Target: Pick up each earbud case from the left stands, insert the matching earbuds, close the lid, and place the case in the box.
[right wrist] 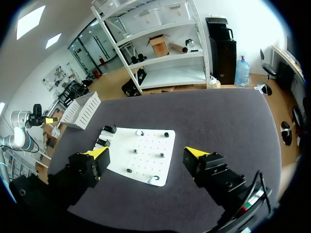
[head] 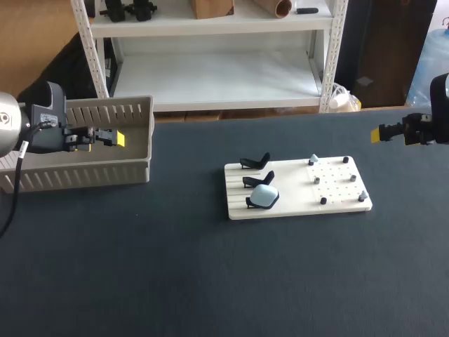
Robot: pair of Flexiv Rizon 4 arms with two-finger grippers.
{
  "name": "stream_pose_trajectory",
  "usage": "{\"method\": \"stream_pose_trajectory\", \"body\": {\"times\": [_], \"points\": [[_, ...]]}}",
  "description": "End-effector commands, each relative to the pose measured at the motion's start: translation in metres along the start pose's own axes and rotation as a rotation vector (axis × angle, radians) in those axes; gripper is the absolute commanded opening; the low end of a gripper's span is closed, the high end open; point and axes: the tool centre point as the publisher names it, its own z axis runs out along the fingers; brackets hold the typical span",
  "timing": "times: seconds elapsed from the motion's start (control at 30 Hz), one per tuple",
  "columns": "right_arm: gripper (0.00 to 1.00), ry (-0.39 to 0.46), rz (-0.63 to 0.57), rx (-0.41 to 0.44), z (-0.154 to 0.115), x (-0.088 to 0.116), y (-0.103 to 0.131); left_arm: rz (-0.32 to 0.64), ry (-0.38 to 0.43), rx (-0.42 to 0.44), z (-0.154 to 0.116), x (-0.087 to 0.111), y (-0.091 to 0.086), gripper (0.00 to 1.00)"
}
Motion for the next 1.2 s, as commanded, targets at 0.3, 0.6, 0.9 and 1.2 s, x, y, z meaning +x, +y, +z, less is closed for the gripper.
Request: {"method": "stream_pose_trajectory", "body": {"times": [0.3,0.6,0.9,1.2], "points": [[1.0,0.001,-0.002,-0.007,0.001,0.0,-0.002,0.0,0.0,0.0,0.0,0.0,0.0,1.0],[1.0,0.001,-0.002,-0.007,0.001,0.0,-0.002,0.0,0.0,0.0,0.0,0.0,0.0,1.0],[1.0,0.001,-0.002,-0.007,0.001,0.0,-0.002,0.0,0.0,0.0,0.0,0.0,0.0,1.0],[1.0,0.001,-0.002,-0.007,0.001,0.0,-0.002,0.15,0.013,0.099,0.002,-0.009,-0.018,1.0]]}}
